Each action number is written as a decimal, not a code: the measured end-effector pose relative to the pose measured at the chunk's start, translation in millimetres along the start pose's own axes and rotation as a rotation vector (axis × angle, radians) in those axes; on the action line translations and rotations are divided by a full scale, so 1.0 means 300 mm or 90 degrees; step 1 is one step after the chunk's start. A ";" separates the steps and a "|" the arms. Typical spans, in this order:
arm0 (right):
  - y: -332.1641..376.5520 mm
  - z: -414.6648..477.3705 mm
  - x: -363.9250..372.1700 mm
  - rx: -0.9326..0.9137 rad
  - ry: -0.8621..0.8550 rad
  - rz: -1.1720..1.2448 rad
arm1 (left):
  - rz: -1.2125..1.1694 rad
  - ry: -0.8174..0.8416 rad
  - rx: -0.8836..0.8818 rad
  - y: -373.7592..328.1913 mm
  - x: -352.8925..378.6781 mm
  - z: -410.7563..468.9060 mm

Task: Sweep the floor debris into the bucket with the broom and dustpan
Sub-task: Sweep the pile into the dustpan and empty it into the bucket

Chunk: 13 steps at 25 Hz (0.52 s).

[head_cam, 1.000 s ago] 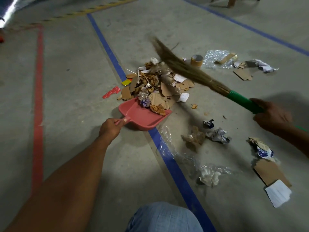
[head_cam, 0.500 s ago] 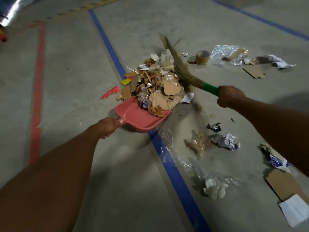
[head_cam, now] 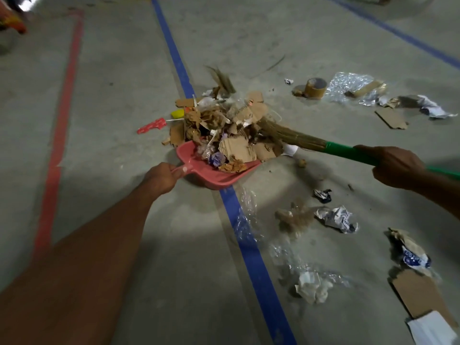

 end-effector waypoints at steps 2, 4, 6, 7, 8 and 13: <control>-0.013 -0.031 -0.016 -0.011 -0.044 -0.018 | -0.008 -0.018 0.016 0.008 0.002 0.000; -0.002 -0.084 -0.030 -0.036 -0.071 -0.041 | -0.047 -0.020 0.028 0.014 0.016 -0.006; 0.008 -0.164 -0.039 -0.063 -0.076 -0.052 | -0.087 -0.009 0.031 0.011 0.047 -0.043; 0.004 -0.208 -0.040 -0.068 -0.075 -0.051 | -0.106 -0.004 0.034 0.011 0.072 -0.065; 0.002 -0.250 -0.048 -0.068 -0.069 -0.054 | -0.122 -0.003 0.033 0.008 0.093 -0.093; 0.041 -0.475 -0.054 -0.061 0.013 -0.072 | -0.138 -0.003 0.011 -0.055 0.191 -0.232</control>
Point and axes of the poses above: each hand's wrist, its own z-axis towards the middle knuckle, its own x-axis out of the palm, y = z × x, the point moved 10 cm from there along z, towards the middle knuckle, and after that the axes turned 11 degrees about y, right-handed, at the moved point
